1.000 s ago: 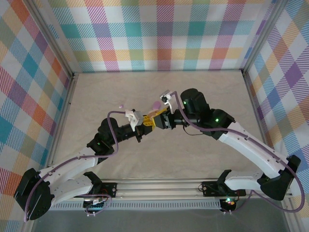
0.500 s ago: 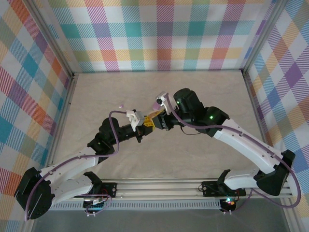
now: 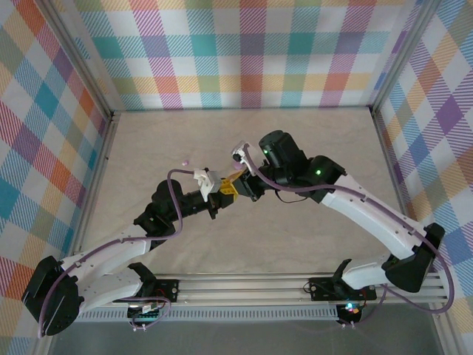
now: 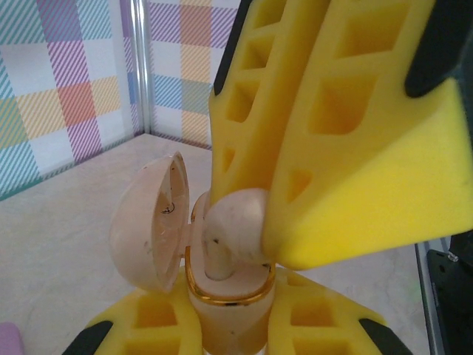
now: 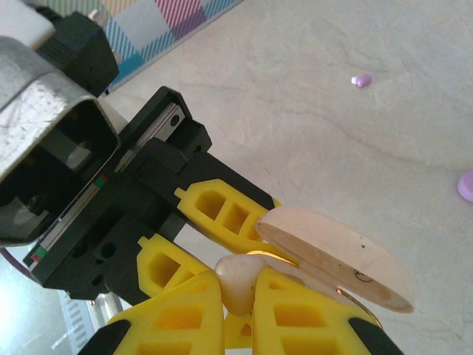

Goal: Insert wireless bluetooth earbuds into charging case

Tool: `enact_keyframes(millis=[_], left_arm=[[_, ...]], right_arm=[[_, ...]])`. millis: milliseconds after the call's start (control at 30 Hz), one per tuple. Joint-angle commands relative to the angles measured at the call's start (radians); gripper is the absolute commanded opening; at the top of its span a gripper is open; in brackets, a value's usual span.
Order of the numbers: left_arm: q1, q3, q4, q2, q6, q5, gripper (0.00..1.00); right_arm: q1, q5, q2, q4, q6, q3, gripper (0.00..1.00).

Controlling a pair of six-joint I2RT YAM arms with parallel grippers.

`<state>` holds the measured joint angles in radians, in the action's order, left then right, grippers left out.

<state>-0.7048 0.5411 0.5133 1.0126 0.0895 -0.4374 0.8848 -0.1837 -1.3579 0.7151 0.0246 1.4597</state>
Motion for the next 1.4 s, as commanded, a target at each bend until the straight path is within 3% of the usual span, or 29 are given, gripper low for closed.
enact_keyframes(millis=[0,233,433,600,700,900,1367], left_arm=[[-0.01,0.019,0.038,-0.004,-0.01,-0.07,0.0],[-0.009,0.017,0.047,-0.011,-0.004,-0.147,0.0],[-0.01,0.006,0.065,-0.032,0.015,-0.221,0.0],[-0.009,-0.003,0.046,-0.061,0.055,-0.23,0.0],[-0.01,0.003,0.021,-0.067,0.071,-0.233,0.0],[-0.012,0.003,0.028,-0.066,0.072,-0.241,0.0],[-0.012,-0.006,0.03,-0.067,0.069,-0.232,0.0]], right_arm=[[0.008,-0.053,-0.032,0.095,-0.115,0.046,0.12],[-0.015,-0.099,-0.072,0.187,-0.24,0.101,0.11],[-0.063,-0.242,-0.124,0.262,-0.279,0.152,0.11],[-0.067,-0.277,-0.18,0.336,-0.282,0.209,0.12],[-0.067,-0.245,-0.187,0.335,-0.25,0.215,0.12],[-0.067,-0.163,-0.168,0.293,-0.173,0.206,0.28],[-0.067,-0.088,-0.122,0.29,-0.135,0.24,0.32]])
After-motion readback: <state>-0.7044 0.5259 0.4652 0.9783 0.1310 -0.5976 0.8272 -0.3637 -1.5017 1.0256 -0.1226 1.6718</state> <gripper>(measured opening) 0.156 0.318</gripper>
